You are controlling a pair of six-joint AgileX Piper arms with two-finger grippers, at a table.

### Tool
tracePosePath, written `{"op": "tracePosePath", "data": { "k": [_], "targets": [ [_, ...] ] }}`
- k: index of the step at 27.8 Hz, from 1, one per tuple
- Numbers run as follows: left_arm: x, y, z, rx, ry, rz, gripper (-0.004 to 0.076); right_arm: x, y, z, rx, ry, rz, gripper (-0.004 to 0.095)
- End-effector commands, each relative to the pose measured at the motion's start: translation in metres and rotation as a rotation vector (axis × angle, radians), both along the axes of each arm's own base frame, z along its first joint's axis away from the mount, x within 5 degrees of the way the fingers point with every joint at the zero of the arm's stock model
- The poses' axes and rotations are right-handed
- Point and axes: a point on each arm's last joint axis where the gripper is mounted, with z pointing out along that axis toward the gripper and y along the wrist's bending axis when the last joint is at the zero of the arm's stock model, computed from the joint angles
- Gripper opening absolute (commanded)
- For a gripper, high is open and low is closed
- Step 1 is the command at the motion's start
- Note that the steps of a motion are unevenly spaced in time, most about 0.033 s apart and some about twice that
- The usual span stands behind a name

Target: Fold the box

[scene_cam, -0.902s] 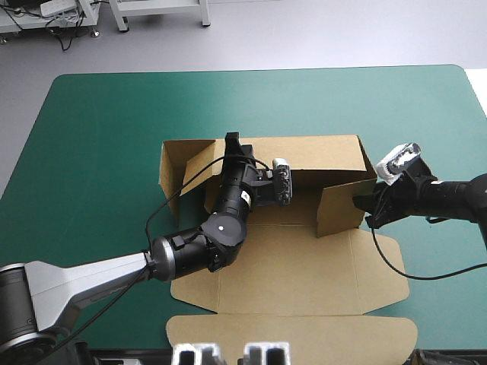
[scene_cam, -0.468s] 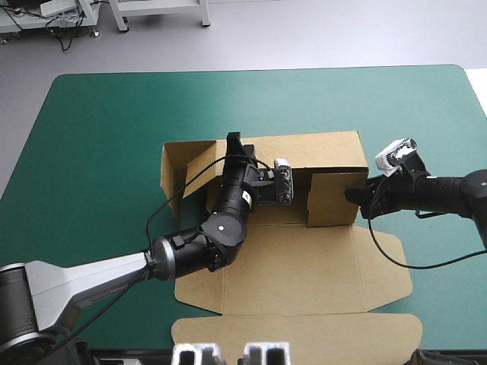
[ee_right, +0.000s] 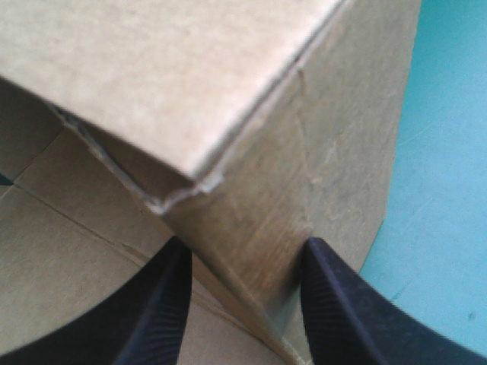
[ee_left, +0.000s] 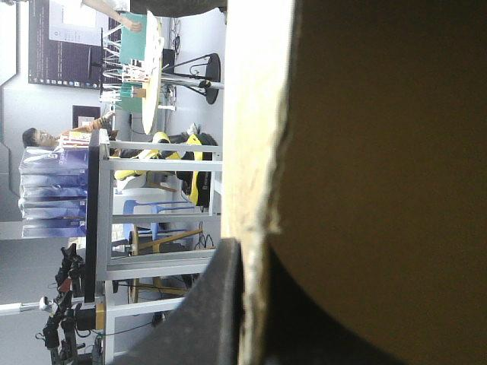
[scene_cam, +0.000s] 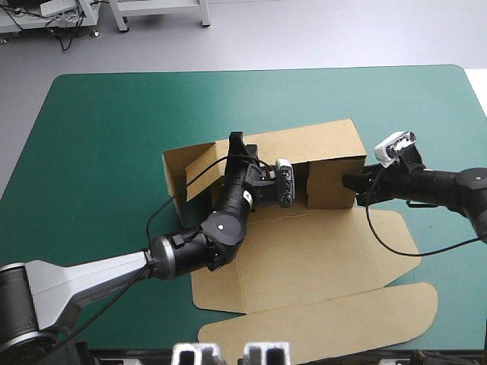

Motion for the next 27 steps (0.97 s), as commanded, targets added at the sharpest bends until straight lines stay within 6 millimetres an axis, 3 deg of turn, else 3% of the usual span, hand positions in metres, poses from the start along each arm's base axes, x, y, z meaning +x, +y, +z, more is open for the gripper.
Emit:
{"op": "tracePosePath", "data": {
  "k": [1, 9, 12, 18, 21, 24, 25, 27],
  "targets": [
    [-0.008, -0.008, 0.016, -0.070, -0.004, -0.099, -0.0010, 0.010, 0.015, 0.011, 0.042, -0.090, -0.005, 0.0283],
    [-0.009, -0.009, 0.016, -0.073, 0.001, -0.114, -0.0010, 0.021, 0.037, 0.009, -0.045, -0.187, -0.051, 0.0094],
    [-0.008, -0.008, 0.016, -0.069, -0.006, -0.103, -0.0010, 0.022, 0.040, 0.009, -0.055, -0.196, -0.074, -0.0021],
    [-0.006, -0.005, 0.019, -0.041, -0.054, -0.070, 0.0018, 0.022, 0.040, 0.008, -0.045, -0.174, -0.093, -0.0013],
    [-0.004, -0.002, 0.022, -0.014, -0.104, -0.044, 0.0108, 0.022, 0.040, 0.008, -0.045, -0.174, -0.093, -0.0013],
    [-0.003, 0.000, 0.025, -0.036, -0.122, -0.018, 0.0248, 0.022, 0.040, 0.008, -0.037, -0.167, -0.100, -0.0013],
    [-0.003, 0.000, 0.025, -0.094, -0.110, 0.000, 0.0352, 0.022, 0.040, 0.008, -0.028, -0.157, -0.106, -0.0013],
    [-0.004, -0.001, 0.027, -0.102, -0.127, -0.008, 0.0414, 0.022, 0.040, 0.007, -0.041, -0.152, -0.100, -0.0013]
  ]
}}
